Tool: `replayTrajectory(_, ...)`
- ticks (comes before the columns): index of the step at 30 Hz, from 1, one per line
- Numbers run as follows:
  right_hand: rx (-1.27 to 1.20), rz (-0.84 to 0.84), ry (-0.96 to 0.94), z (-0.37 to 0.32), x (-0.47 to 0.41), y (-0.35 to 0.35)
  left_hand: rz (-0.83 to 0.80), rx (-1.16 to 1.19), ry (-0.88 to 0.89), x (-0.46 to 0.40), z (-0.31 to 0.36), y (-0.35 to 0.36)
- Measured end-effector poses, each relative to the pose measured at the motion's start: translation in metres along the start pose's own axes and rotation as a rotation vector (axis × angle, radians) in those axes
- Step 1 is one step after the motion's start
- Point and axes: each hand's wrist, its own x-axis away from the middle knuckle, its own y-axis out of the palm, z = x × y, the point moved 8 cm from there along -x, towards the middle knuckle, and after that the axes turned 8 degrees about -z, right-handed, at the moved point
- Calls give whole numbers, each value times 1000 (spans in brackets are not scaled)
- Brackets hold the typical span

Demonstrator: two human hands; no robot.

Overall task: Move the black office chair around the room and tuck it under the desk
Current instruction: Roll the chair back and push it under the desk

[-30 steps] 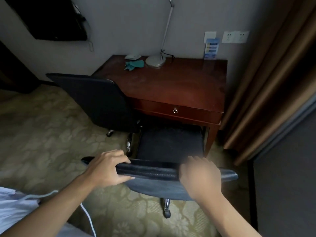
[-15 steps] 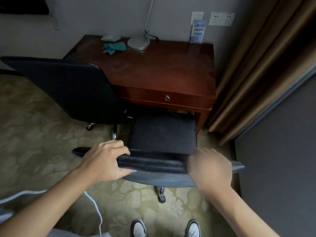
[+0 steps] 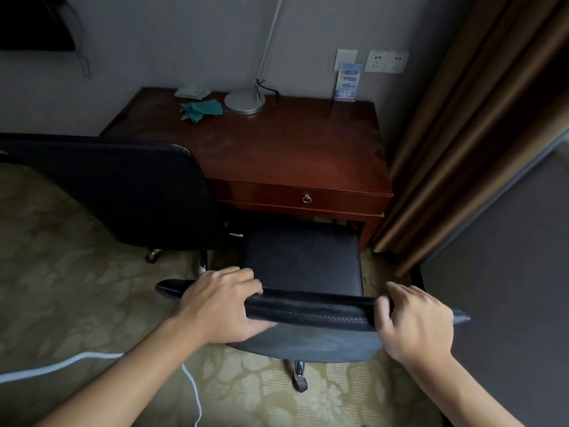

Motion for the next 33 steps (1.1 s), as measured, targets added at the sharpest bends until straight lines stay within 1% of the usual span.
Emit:
replayTrajectory(12,31,9,65,-7,-67,20,-30,9,-18,-51,-47,-17)
replayTrajectory(16,24,52,51,-8,-69,19,-70,14,-7,-61,-55,-16)
replayTrajectory(19,19,73,49,-12,-69,16,-68,9,1,-61,-55,-15)
replayTrajectory(25,14,147,-16,-15,-55,15,30,-30,56,-44,-50,-5)
replayTrajectory(31,52,317,-143,-21,-78,7,191,-68,121,-67,-61,-17)
replayTrajectory(33,62,361,-160,-21,-87,8,220,-83,144,-78,-68,-21)
